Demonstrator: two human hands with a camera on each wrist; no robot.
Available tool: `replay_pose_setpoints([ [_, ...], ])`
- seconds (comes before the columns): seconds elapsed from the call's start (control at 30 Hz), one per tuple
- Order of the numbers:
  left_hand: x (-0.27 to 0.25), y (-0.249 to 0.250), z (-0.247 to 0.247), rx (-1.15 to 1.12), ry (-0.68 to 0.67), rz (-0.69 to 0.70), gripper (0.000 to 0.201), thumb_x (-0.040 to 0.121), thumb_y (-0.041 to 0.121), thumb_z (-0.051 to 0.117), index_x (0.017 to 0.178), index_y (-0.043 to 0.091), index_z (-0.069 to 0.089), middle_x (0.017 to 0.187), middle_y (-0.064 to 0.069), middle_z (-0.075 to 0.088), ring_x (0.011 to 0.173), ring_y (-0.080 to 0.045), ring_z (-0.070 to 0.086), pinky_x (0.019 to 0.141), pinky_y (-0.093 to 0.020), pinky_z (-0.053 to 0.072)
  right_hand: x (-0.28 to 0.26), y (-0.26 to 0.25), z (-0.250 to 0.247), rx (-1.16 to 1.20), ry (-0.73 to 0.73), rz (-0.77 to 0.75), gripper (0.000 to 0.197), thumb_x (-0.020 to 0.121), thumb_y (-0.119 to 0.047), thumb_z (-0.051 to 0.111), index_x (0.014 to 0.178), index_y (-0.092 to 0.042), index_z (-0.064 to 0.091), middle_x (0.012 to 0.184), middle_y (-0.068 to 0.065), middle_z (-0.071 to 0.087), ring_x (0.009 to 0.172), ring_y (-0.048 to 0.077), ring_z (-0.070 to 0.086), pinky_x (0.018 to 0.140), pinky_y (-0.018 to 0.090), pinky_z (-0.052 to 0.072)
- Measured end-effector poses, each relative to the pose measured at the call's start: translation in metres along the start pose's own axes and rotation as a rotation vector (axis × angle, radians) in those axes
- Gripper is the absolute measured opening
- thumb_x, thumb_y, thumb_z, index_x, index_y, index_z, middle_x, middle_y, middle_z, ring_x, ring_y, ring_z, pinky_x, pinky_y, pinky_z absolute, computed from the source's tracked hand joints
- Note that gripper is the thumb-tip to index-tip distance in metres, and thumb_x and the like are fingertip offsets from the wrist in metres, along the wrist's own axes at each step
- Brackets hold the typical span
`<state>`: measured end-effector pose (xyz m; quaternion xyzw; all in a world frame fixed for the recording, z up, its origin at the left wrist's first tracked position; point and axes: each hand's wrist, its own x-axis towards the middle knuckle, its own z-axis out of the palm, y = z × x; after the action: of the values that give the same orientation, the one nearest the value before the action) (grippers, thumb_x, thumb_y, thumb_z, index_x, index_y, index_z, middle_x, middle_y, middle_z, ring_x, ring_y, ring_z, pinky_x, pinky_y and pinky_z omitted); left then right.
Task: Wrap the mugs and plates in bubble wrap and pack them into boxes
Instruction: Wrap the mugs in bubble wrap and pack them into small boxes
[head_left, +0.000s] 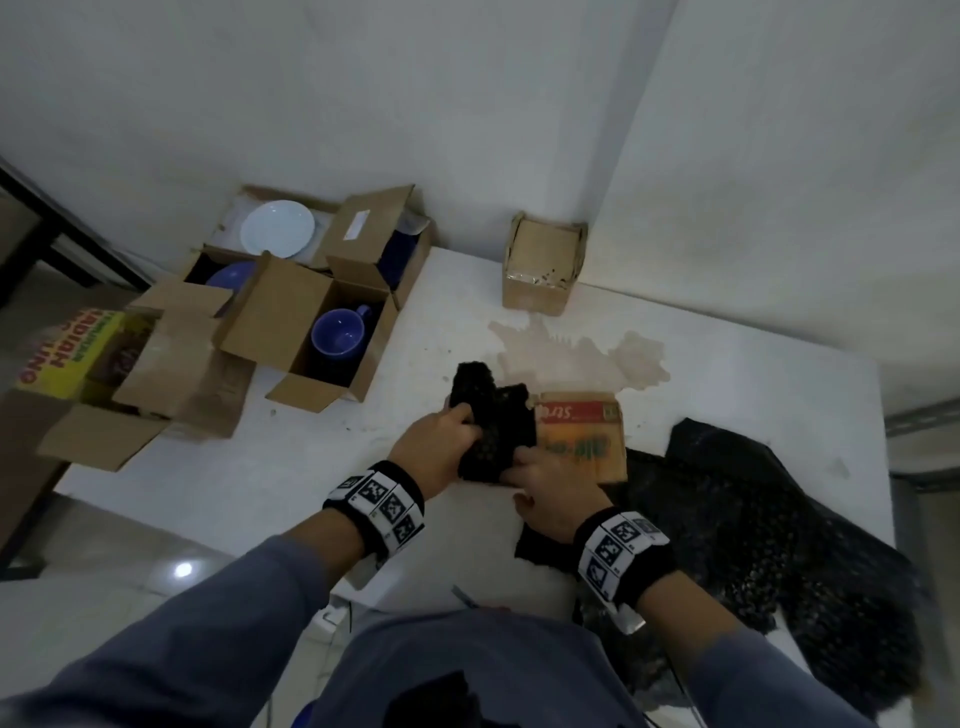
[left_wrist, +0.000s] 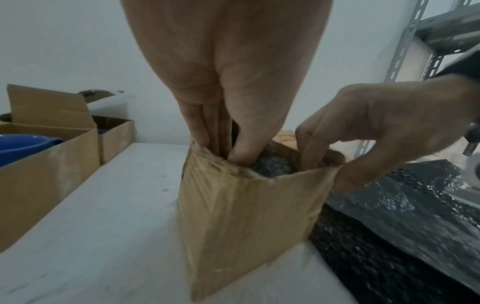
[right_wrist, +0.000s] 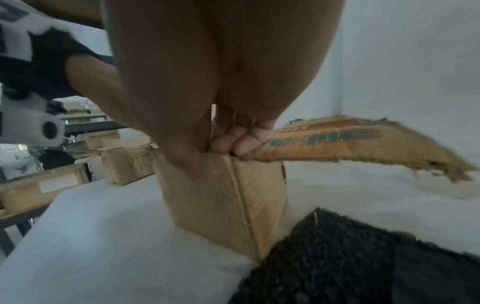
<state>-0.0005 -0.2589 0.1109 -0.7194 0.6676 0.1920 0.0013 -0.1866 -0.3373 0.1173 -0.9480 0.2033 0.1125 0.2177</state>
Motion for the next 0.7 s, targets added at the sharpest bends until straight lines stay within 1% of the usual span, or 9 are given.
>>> replay_pose_setpoints([
  [0.13, 0.015, 0.026, 0.001, -0.004, 0.005, 0.076, 0.03, 0.091, 0.011, 0.055, 0.12, 0.015, 0.063, 0.122, -0.009, 0.049, 0.106, -0.029, 0.053, 0.081, -0.041, 0.052, -0.006, 0.003, 0.015, 0.064, 0.159, 0.077, 0.018, 0.076, -0.008, 0.066, 0.093, -0.013, 0.071, 0.093, 0.007, 0.055, 0.076, 0.029, 0.057, 0.055, 0.036, 0.046],
  [0.23, 0.025, 0.041, 0.009, 0.1, -0.063, 0.094, 0.035, 0.094, 0.022, 0.056, 0.129, 0.021, 0.054, 0.139, -0.01, 0.038, 0.123, -0.031, 0.042, 0.093, -0.044, 0.046, -0.012, 0.007, 0.023, 0.099, 0.186, 0.095, 0.016, 0.085, -0.013, 0.063, 0.099, -0.014, 0.071, 0.102, 0.008, 0.056, 0.076, 0.029, 0.058, 0.055, 0.036, 0.046],
  [0.3, 0.03, 0.04, 0.011, 0.166, -0.132, 0.102, 0.037, 0.096, 0.027, 0.054, 0.133, 0.026, 0.052, 0.151, -0.009, 0.027, 0.137, -0.032, 0.03, 0.105, -0.052, 0.036, -0.016, 0.009, 0.026, 0.098, 0.159, 0.082, 0.02, 0.088, -0.014, 0.061, 0.105, -0.016, 0.071, 0.106, 0.01, 0.055, 0.076, 0.032, 0.058, 0.056, 0.036, 0.046],
  [0.37, 0.034, 0.037, 0.012, 0.185, -0.167, 0.143, 0.04, 0.098, 0.028, 0.052, 0.138, 0.029, 0.049, 0.157, -0.008, 0.022, 0.142, -0.034, 0.024, 0.11, -0.055, 0.031, -0.017, 0.01, 0.024, 0.105, 0.149, 0.093, 0.022, 0.089, -0.013, 0.061, 0.107, -0.016, 0.072, 0.104, 0.011, 0.054, 0.078, 0.033, 0.056, 0.058, 0.036, 0.043],
  [0.4, 0.035, 0.036, 0.012, 0.18, -0.168, 0.17, 0.041, 0.099, 0.027, 0.051, 0.14, 0.027, 0.048, 0.158, -0.008, 0.022, 0.141, -0.034, 0.027, 0.11, -0.053, 0.032, -0.017, 0.01, 0.023, 0.115, 0.143, 0.103, 0.021, 0.091, -0.013, 0.059, 0.107, -0.015, 0.072, 0.104, 0.011, 0.053, 0.079, 0.033, 0.056, 0.059, 0.036, 0.042],
  [0.5, 0.034, 0.032, 0.012, 0.04, -0.085, 0.227, 0.037, 0.094, 0.016, 0.055, 0.131, 0.015, 0.056, 0.153, -0.011, 0.035, 0.119, -0.035, 0.052, 0.094, -0.045, 0.047, -0.015, 0.01, 0.021, 0.118, 0.105, 0.114, 0.023, 0.095, -0.018, 0.053, 0.108, -0.017, 0.073, 0.108, 0.009, 0.05, 0.084, 0.032, 0.055, 0.064, 0.039, 0.044],
  [0.6, 0.026, 0.03, 0.015, -0.05, 0.125, 0.165, 0.034, 0.082, 0.009, 0.06, 0.115, 0.011, 0.062, 0.125, -0.011, 0.057, 0.095, -0.031, 0.062, 0.07, -0.042, 0.055, -0.014, 0.008, 0.019, 0.101, 0.132, 0.114, 0.021, 0.093, -0.019, 0.055, 0.101, -0.018, 0.074, 0.107, 0.008, 0.052, 0.082, 0.031, 0.056, 0.06, 0.035, 0.04],
  [0.67, 0.024, 0.029, 0.021, -0.037, 0.157, 0.056, 0.033, 0.079, 0.01, 0.061, 0.112, 0.01, 0.063, 0.111, -0.011, 0.061, 0.091, -0.031, 0.062, 0.069, -0.041, 0.055, -0.013, 0.005, 0.016, 0.054, 0.192, 0.106, 0.012, 0.085, -0.015, 0.063, 0.088, -0.018, 0.075, 0.097, 0.007, 0.053, 0.082, 0.03, 0.055, 0.061, 0.033, 0.038],
  [0.7, 0.024, 0.03, 0.024, -0.022, 0.137, 0.011, 0.037, 0.081, 0.012, 0.06, 0.118, 0.01, 0.062, 0.114, -0.011, 0.061, 0.095, -0.032, 0.061, 0.073, -0.042, 0.055, -0.013, 0.004, 0.016, 0.013, 0.227, 0.091, 0.008, 0.08, -0.013, 0.068, 0.08, -0.018, 0.074, 0.094, 0.007, 0.053, 0.084, 0.029, 0.054, 0.063, 0.035, 0.041],
])
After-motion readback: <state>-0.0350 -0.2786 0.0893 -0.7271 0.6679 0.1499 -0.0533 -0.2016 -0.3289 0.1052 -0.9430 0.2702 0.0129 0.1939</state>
